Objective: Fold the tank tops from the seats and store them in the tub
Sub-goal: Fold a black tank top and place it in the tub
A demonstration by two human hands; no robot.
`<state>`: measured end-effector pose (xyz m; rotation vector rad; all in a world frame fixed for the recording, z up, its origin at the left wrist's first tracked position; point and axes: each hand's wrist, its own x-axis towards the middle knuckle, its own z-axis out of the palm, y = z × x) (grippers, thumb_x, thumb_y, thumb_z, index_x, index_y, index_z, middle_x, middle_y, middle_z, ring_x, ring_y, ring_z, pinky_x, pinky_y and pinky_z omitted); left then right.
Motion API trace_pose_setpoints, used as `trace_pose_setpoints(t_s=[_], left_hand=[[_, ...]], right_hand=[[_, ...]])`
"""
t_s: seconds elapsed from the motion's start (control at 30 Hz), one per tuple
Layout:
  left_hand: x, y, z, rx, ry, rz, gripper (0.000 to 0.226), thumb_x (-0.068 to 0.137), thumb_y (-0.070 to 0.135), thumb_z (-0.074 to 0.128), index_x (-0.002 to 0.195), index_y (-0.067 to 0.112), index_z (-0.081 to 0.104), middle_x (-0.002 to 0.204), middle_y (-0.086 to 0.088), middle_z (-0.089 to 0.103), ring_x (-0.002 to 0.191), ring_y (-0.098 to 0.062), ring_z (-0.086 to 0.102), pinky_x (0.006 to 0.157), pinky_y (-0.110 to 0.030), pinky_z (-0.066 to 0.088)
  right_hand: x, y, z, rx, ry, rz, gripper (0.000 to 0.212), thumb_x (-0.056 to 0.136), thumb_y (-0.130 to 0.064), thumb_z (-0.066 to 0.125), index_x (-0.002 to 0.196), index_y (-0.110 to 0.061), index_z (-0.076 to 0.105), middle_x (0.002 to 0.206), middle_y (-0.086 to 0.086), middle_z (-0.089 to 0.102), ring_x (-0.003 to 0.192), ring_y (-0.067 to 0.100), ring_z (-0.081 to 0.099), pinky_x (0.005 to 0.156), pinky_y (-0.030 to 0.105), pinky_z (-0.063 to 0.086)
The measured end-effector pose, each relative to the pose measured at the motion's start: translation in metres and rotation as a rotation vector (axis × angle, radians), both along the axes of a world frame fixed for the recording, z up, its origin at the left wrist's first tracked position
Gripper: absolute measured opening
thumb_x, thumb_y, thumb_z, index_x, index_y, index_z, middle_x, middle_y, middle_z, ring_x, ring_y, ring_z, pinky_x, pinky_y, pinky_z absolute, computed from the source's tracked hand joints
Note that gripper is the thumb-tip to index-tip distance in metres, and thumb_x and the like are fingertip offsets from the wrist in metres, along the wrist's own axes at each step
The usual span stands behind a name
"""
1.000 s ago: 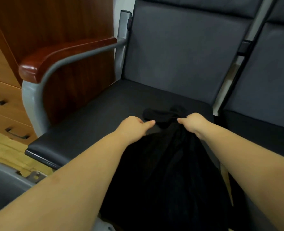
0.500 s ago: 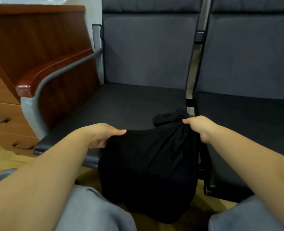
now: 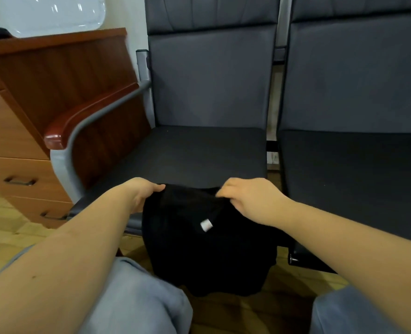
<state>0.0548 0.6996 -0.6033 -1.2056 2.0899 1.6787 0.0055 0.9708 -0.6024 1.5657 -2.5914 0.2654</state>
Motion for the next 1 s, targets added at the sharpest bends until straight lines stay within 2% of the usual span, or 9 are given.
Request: trace_pose_setpoints(t_s=[0.13,0.27,0.4,0.47,0.6,0.73,0.83,0.9,1.0], left_hand=[[0.000,-0.004,0.001,0.007,0.017,0.004,0.029,0.093,0.014,0.061,0.118,-0.002,0.060,0.110,-0.017,0.068,0.101,-0.030,0.064,0.086,-0.042,0.050],[-0.003,-0.009,-0.003,-0.027,0.026,-0.021,0.027,0.096,0.007,0.053,0.122,0.002,0.057,0.117,-0.016,0.065,0.109,-0.030,0.061,0.097,-0.044,0.048],[-0.001,-0.017,-0.005,-0.061,0.026,-0.050,0.026,0.096,0.005,0.050,0.121,0.003,0.058,0.118,-0.017,0.065,0.112,-0.031,0.060,0.102,-0.047,0.045],[0.002,-0.023,-0.006,-0.072,0.038,-0.073,0.026,0.096,0.004,0.051,0.121,0.003,0.059,0.118,-0.017,0.065,0.112,-0.032,0.060,0.102,-0.047,0.045],[0.010,-0.032,-0.007,-0.112,0.044,-0.147,0.022,0.095,0.003,0.054,0.115,0.005,0.063,0.114,-0.017,0.067,0.108,-0.031,0.062,0.099,-0.046,0.048],[0.019,-0.038,-0.005,-0.205,0.073,-0.185,0.015,0.094,0.005,0.058,0.107,0.002,0.064,0.107,-0.017,0.068,0.103,-0.030,0.064,0.090,-0.040,0.051],[0.028,-0.041,0.000,-0.315,0.071,-0.211,0.011,0.091,0.015,0.065,0.095,0.004,0.065,0.103,-0.015,0.067,0.100,-0.027,0.063,0.092,-0.038,0.050],[0.035,-0.042,0.007,-0.441,0.069,-0.211,0.021,0.088,0.023,0.069,0.084,0.004,0.061,0.088,-0.012,0.060,0.086,-0.024,0.056,0.081,-0.034,0.046],[0.049,-0.041,0.021,-0.501,0.091,-0.198,0.028,0.089,0.029,0.067,0.079,0.005,0.056,0.072,-0.008,0.046,0.064,-0.019,0.042,0.058,-0.030,0.035]], right_hand=[[0.002,0.008,-0.010,0.133,-0.099,-0.011,0.043,0.096,-0.010,0.044,0.131,-0.032,0.055,0.143,-0.010,0.042,0.112,0.018,0.057,0.088,0.033,0.048],[-0.011,0.022,-0.004,0.186,-0.353,-0.214,0.070,0.086,-0.018,0.067,0.145,-0.034,0.032,0.144,-0.005,0.031,0.114,0.020,0.054,0.091,0.028,0.047],[-0.023,0.047,0.010,0.303,-0.588,-0.347,0.078,0.083,-0.002,0.063,0.147,-0.030,0.031,0.143,-0.001,0.040,0.116,0.016,0.050,0.085,0.019,0.046],[-0.026,0.056,0.014,0.288,-0.587,-0.405,0.071,0.084,0.003,0.058,0.145,-0.028,0.038,0.140,-0.002,0.048,0.118,0.013,0.051,0.086,0.017,0.045],[-0.030,0.067,0.017,0.356,-0.359,-0.552,0.050,0.091,-0.008,0.061,0.139,-0.017,0.049,0.135,0.005,0.055,0.121,0.022,0.053,0.093,0.025,0.042],[-0.033,0.077,0.020,0.372,-0.287,-0.641,0.029,0.096,-0.028,0.056,0.113,-0.007,0.065,0.092,0.004,0.062,0.088,0.021,0.058,0.059,0.024,0.040],[-0.034,0.083,0.027,0.370,-0.279,-0.704,0.042,0.097,-0.045,0.049,0.109,-0.008,0.064,0.088,0.003,0.062,0.079,0.019,0.055,0.062,0.027,0.041],[-0.033,0.086,0.034,0.285,-0.443,-0.746,0.042,0.097,-0.047,0.049,0.104,-0.008,0.062,0.092,0.010,0.068,0.063,0.017,0.061,0.057,0.026,0.045],[-0.029,0.092,0.046,0.072,-0.753,-0.756,0.027,0.098,-0.033,0.053,0.095,-0.008,0.062,0.074,0.009,0.061,0.041,0.015,0.055,0.041,0.022,0.043]])
